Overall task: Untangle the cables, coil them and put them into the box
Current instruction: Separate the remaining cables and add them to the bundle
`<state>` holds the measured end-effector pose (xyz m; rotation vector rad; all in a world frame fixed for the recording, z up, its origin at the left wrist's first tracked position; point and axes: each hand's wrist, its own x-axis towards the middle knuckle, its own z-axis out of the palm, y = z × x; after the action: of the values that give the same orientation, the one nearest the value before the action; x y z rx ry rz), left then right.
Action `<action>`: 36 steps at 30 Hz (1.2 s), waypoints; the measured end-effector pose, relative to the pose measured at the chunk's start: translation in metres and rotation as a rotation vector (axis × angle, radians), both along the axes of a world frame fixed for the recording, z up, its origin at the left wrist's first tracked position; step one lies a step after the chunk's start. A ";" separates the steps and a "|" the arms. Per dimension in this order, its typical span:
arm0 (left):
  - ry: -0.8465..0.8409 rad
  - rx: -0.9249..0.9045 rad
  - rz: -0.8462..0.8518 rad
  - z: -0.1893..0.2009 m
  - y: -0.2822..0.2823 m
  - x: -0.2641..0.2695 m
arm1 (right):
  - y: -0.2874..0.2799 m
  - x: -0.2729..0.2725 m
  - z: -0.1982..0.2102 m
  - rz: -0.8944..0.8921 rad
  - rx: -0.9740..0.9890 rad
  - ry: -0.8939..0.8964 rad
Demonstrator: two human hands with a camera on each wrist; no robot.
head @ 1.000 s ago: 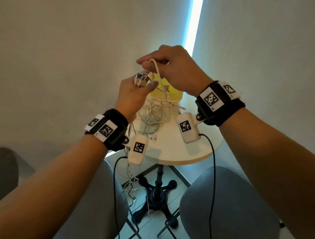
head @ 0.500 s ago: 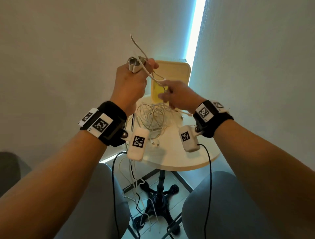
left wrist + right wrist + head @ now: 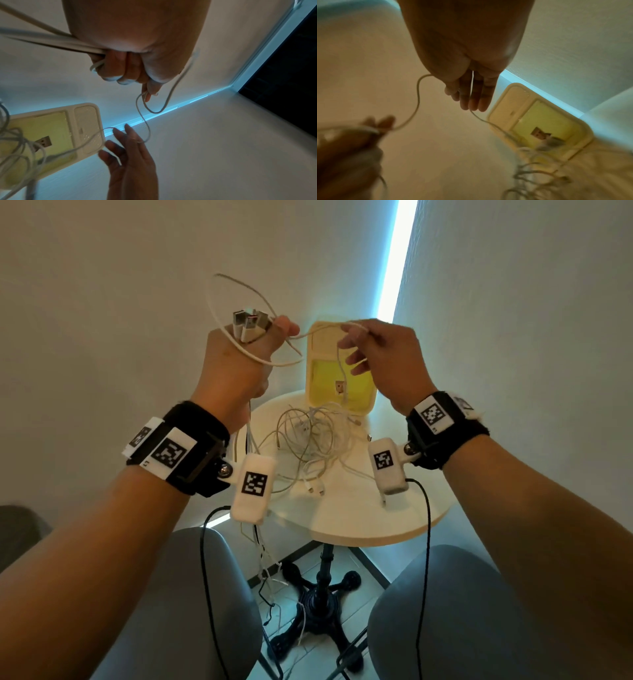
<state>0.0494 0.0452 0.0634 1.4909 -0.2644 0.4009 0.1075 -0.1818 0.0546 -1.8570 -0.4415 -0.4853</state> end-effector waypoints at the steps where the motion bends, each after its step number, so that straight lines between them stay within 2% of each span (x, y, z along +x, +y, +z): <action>1: -0.019 -0.001 -0.014 0.001 0.002 -0.001 | -0.002 -0.002 0.003 0.017 0.014 -0.011; 5: -0.086 0.035 -0.037 0.012 0.009 -0.006 | -0.006 -0.013 0.011 0.072 -0.049 -0.001; 8: -0.081 0.071 -0.026 0.020 0.018 -0.008 | -0.006 -0.030 0.016 0.192 -0.187 0.153; 12: 0.006 0.173 -0.065 0.012 0.027 -0.021 | -0.001 -0.055 0.016 0.420 -0.757 0.532; 14: 0.096 0.269 -0.118 -0.002 0.029 -0.028 | 0.001 -0.061 0.014 0.440 -0.987 0.618; 16: 0.189 0.369 -0.199 -0.021 0.031 -0.034 | 0.007 -0.061 0.010 0.408 -0.976 0.573; 20: 0.355 0.510 -0.389 -0.057 0.023 -0.040 | 0.019 -0.063 0.006 0.418 -0.597 0.332; 24: 0.487 0.555 -0.482 -0.080 0.020 -0.036 | 0.027 -0.064 -0.004 0.497 -0.590 0.283; 26: 0.517 0.506 -0.465 -0.085 0.026 -0.031 | 0.024 -0.063 -0.013 0.435 -0.553 0.309; 29: 0.491 0.333 -0.343 -0.084 0.047 -0.023 | 0.013 -0.063 -0.027 0.405 -0.553 0.430; 33: 0.386 0.107 -0.197 -0.065 0.071 -0.010 | 0.002 -0.072 -0.054 0.555 -0.777 0.631; 36: 0.312 0.096 -0.157 -0.044 0.078 -0.004 | 0.005 -0.078 -0.071 0.658 -0.957 0.759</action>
<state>0.0458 0.1235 0.0193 1.5904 -0.1522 0.0274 0.0293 -0.1769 -0.0161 -2.4039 -0.7774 1.0224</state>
